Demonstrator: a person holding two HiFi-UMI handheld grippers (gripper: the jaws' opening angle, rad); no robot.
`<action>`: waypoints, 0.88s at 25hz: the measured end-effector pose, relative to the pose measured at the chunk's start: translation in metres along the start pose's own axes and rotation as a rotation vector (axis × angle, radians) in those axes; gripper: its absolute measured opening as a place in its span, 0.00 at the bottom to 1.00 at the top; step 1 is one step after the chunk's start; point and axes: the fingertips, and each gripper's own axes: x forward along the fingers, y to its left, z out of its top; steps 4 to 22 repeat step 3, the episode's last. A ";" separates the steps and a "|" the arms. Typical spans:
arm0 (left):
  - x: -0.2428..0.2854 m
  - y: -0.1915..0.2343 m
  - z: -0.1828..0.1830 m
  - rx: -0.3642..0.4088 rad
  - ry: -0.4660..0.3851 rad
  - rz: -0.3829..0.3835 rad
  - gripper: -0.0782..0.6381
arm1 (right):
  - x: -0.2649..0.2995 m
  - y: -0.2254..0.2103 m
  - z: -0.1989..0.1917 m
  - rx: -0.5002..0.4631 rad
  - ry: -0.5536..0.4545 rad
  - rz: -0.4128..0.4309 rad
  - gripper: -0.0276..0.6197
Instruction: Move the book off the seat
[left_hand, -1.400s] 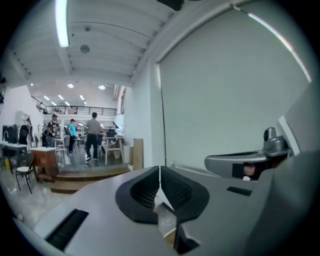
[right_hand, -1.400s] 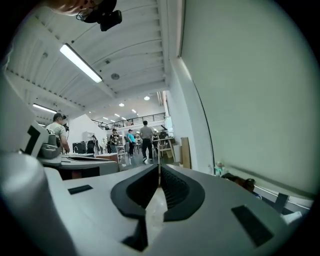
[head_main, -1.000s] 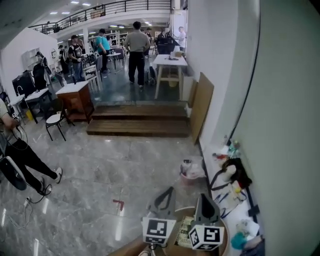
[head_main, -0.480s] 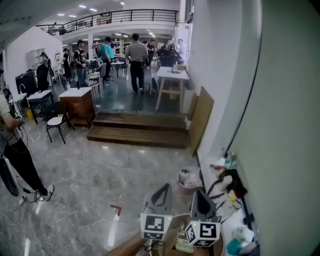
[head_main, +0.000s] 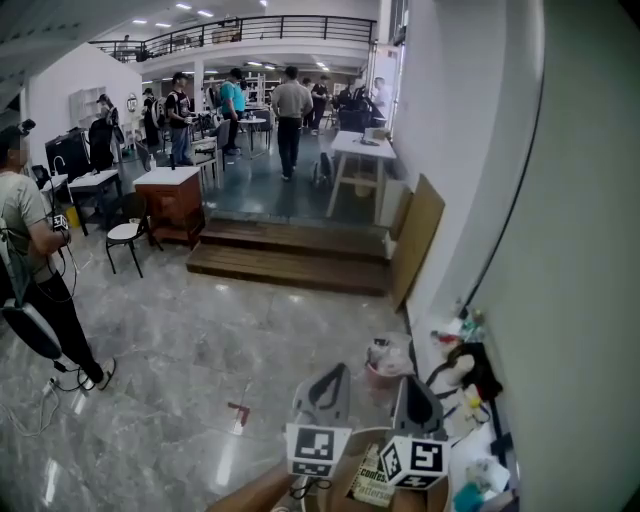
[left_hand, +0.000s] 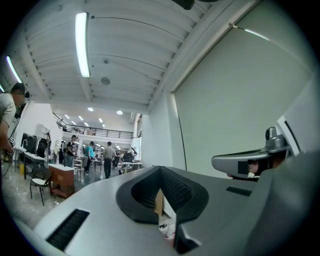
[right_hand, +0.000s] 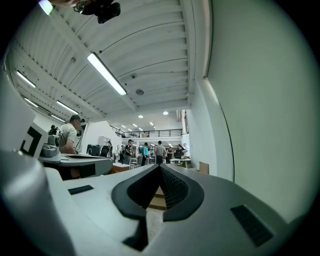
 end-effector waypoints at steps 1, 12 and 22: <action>0.001 0.001 0.000 0.002 -0.001 0.003 0.11 | 0.001 -0.001 -0.001 0.001 -0.002 0.001 0.05; 0.002 0.001 0.000 0.004 -0.002 0.008 0.11 | 0.004 -0.002 -0.002 0.003 -0.003 0.004 0.05; 0.002 0.001 0.000 0.004 -0.002 0.008 0.11 | 0.004 -0.002 -0.002 0.003 -0.003 0.004 0.05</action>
